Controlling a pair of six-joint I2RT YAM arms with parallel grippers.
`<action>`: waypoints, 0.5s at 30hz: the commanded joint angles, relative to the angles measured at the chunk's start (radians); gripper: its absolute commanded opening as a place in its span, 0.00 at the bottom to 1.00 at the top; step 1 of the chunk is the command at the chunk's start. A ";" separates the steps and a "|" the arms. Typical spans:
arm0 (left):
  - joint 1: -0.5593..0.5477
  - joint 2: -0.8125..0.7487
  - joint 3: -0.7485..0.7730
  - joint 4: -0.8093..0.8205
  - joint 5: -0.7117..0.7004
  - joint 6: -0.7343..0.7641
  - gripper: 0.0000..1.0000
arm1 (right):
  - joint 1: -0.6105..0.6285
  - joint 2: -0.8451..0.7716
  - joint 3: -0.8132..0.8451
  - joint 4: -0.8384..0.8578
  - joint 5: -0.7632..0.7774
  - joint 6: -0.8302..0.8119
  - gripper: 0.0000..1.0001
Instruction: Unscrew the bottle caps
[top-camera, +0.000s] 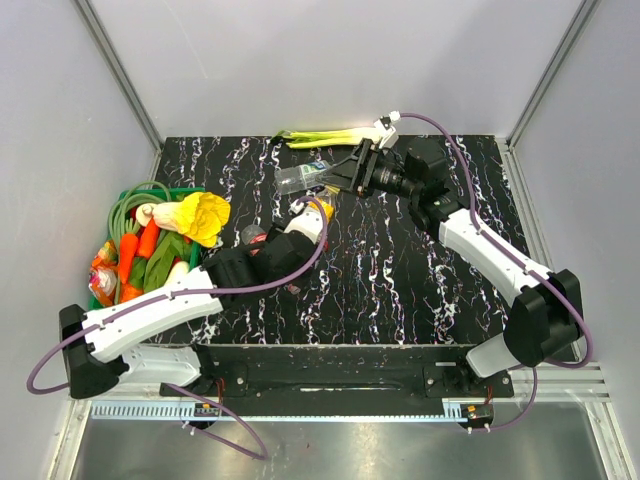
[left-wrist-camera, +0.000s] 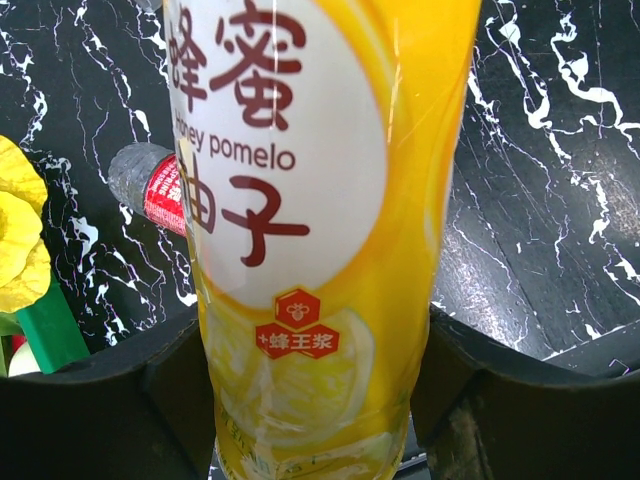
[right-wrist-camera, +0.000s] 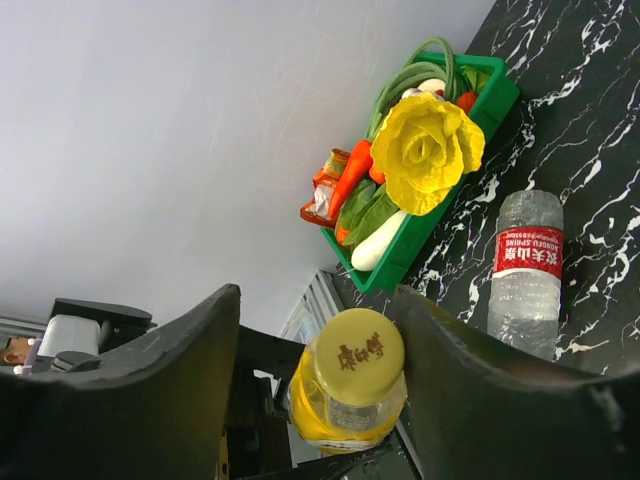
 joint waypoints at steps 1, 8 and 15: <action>-0.005 0.010 0.018 0.013 -0.025 0.001 0.34 | 0.010 -0.022 0.017 0.087 -0.022 0.025 0.69; -0.008 0.012 0.013 0.013 -0.035 0.004 0.34 | 0.010 -0.014 0.024 0.058 -0.014 0.028 0.39; -0.008 0.016 0.010 0.013 -0.042 0.012 0.34 | 0.010 -0.005 0.024 0.047 -0.013 0.018 0.03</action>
